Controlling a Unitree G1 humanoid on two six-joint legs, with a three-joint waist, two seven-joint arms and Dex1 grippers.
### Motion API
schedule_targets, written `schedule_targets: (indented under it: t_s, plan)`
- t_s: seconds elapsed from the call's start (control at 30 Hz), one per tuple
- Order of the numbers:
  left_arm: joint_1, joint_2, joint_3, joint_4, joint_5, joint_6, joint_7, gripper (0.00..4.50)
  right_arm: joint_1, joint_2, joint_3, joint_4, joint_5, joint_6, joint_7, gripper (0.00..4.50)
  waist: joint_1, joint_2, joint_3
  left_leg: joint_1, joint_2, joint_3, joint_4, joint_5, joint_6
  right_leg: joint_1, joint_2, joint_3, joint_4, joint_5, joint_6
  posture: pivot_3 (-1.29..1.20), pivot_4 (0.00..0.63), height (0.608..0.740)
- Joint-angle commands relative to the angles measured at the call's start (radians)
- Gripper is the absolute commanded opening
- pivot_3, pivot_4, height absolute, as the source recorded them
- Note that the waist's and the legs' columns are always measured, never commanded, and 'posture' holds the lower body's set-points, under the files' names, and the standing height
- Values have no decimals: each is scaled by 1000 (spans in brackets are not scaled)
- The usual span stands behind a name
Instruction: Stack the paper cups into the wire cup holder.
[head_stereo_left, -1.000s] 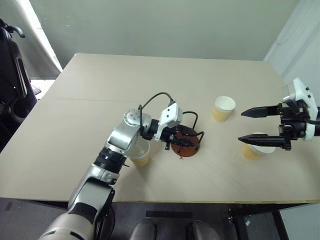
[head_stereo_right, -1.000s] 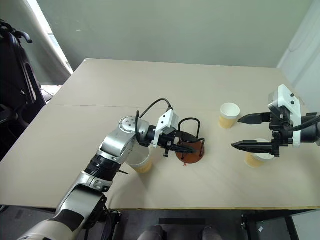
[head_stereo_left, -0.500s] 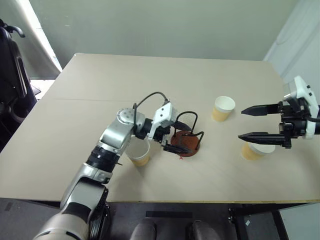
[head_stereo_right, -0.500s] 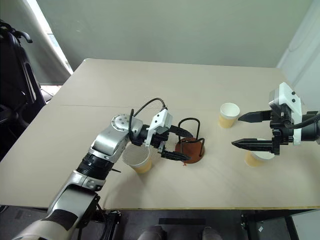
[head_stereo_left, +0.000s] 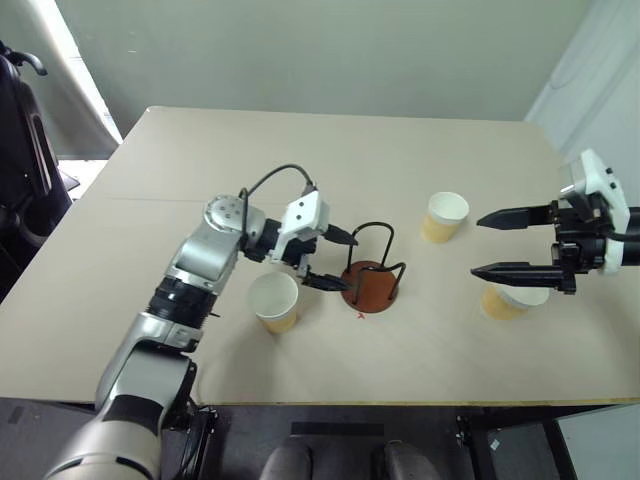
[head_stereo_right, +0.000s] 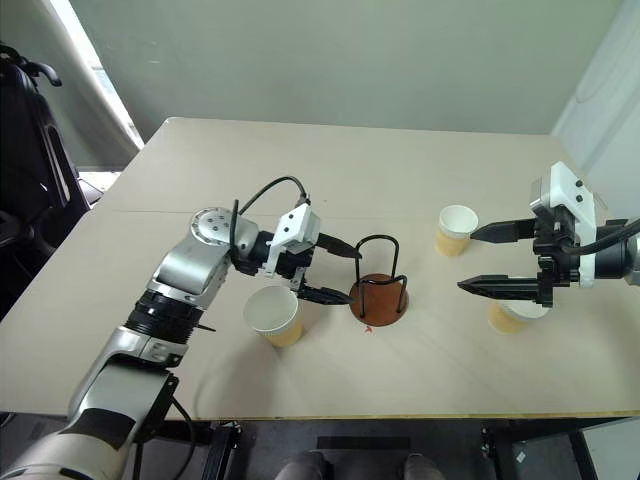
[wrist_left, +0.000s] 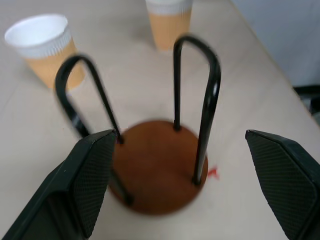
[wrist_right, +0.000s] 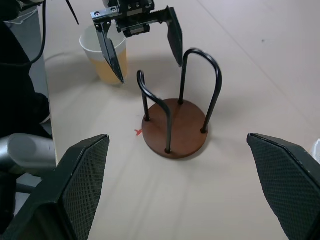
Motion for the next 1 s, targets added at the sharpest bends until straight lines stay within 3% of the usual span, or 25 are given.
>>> schedule_targets:
  t_s: [0.03, 0.4, 0.77, 1.0]
  plan:
    - [-40, 22, 30, 18, -3, -30, -25, 4442, -34, -6, -2, 0, -12, -16, 0, 4500, 0, 0, 0, 0, 0, 0, 0, 0, 0, 0, 0, 0, 0, 0, 0, 0, 150, 740]
    - [-104, 21, 113, 94, -39, -4, 0, 4442, -17, -24, 4, 5, -34, -27, 20, 4500, -1, 0, 0, 0, 0, 0, 0, 0, 0, 0, -2, 0, 0, 0, 0, 0, 150, 740]
    - [-105, 1, 170, 10, -172, 158, -34, 4442, 203, -118, -55, -2, -137, -104, 69, 4500, 0, 0, 0, -1, 0, 1, -1, 0, 0, 0, -2, 0, -1, 0, 0, 0, 150, 740]
    - [-112, -5, 157, -13, -174, 175, -32, 4442, 371, -135, -89, 15, -248, -208, 75, 4500, 2, 0, 0, -1, 0, 0, 0, 0, 0, 0, -2, 0, 0, 0, 0, 0, 150, 740]
